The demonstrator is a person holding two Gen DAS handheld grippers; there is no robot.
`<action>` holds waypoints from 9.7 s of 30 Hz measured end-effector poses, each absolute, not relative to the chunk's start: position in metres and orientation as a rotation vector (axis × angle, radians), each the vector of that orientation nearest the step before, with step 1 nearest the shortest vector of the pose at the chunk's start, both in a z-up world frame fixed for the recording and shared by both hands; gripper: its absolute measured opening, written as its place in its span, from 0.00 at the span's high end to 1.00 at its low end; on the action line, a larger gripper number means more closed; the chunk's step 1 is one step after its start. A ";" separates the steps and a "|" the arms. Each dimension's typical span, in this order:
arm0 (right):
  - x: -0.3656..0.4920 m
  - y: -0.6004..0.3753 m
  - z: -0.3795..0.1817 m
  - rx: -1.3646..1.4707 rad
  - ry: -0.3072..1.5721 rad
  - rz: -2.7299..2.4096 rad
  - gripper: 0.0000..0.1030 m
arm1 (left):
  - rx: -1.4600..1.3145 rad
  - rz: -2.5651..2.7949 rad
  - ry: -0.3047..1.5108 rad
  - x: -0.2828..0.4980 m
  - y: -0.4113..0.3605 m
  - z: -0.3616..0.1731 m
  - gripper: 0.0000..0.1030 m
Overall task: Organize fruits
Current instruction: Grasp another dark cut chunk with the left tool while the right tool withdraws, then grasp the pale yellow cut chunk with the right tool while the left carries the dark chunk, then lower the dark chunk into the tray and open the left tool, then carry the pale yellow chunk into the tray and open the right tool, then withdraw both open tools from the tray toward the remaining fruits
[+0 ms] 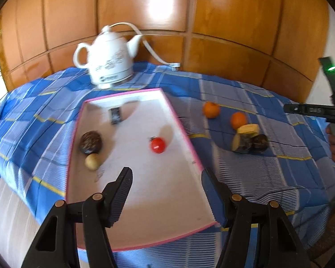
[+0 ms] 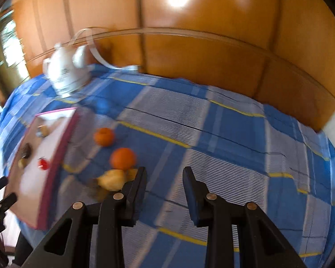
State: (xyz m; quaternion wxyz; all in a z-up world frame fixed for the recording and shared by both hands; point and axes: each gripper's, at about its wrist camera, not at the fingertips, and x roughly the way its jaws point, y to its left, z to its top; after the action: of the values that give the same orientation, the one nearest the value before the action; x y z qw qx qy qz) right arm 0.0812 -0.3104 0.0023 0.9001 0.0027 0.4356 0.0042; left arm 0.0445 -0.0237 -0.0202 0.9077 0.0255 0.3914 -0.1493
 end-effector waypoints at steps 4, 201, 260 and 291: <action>0.083 -0.355 -0.016 0.141 0.930 -0.069 0.68 | 0.089 -0.398 0.814 0.050 -0.051 -0.015 0.37; 0.076 -0.170 -0.068 -0.254 1.064 0.238 0.69 | -0.121 -0.091 0.774 0.045 0.053 -0.024 0.35; 0.051 -0.095 -0.038 -0.034 1.009 0.483 0.66 | -0.102 -0.054 0.788 0.040 0.062 -0.035 0.34; 0.035 -0.103 -0.016 -0.193 0.889 0.420 0.66 | -0.047 -0.085 0.762 0.035 0.043 -0.026 0.33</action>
State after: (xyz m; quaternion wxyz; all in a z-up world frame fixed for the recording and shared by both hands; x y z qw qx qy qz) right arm 0.0353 -0.1028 -0.0155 0.8770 -0.0926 0.4263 0.2015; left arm 0.0349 0.0430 -0.0261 0.9272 -0.0228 0.3716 -0.0416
